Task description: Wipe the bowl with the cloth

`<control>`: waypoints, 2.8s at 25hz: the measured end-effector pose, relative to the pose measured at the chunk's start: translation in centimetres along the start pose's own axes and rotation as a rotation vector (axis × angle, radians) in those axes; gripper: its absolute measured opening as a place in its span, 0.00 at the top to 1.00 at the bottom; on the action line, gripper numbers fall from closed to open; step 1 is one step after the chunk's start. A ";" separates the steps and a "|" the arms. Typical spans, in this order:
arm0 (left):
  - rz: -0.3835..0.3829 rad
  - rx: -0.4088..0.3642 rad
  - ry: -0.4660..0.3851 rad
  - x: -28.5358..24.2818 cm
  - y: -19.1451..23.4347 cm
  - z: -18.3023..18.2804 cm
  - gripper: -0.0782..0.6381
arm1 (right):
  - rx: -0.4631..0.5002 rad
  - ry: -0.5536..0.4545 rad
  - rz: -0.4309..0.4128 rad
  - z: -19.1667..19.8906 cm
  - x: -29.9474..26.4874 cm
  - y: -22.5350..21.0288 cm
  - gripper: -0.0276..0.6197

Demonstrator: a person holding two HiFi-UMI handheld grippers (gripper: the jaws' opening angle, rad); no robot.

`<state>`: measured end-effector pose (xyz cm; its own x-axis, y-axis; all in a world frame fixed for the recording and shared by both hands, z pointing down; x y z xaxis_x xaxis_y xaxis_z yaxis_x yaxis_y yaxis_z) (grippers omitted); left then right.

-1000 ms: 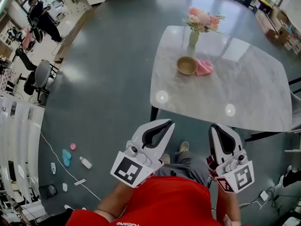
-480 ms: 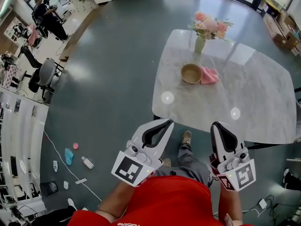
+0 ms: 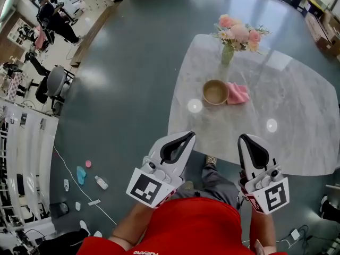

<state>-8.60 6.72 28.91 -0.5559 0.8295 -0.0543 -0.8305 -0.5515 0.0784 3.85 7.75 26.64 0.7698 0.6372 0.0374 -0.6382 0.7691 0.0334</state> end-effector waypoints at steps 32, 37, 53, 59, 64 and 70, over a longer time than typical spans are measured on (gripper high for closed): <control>-0.146 0.031 0.170 -13.4 5.7 4.1 0.84 | 0.076 0.196 -0.104 6.8 -5.6 -12.7 0.95; -0.111 0.104 0.248 -15.3 7.8 6.8 0.76 | 0.082 0.287 -0.072 9.5 -7.1 -13.9 0.95; -0.094 0.273 0.504 -19.0 10.2 14.7 0.67 | 0.032 0.507 -0.033 17.1 -8.4 -16.2 0.83; -0.123 0.419 0.583 -20.0 10.8 17.1 0.64 | 0.032 0.613 -0.061 20.0 -8.8 -17.1 0.79; -0.121 0.492 0.636 -20.7 10.7 18.9 0.63 | 0.050 0.745 -0.085 23.4 -8.6 -17.7 0.75; -0.143 0.558 0.706 -21.3 10.8 20.8 0.63 | 0.030 0.836 -0.104 26.1 -8.3 -18.4 0.73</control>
<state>-4.95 -15.08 51.59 -0.4934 0.5388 -0.6828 -0.8579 -0.1719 0.4843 9.01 -13.02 51.75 0.5695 0.3992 -0.7185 -0.5547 0.8318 0.0225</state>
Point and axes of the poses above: the fingertips, and each gripper's own axes: x backward along the fingers, y to its left, z out of its underside, the point moved 1 cm from there along x, backward along the fingers, and after that the axes turned 10 degrees about -z, right-handed, at the moved point
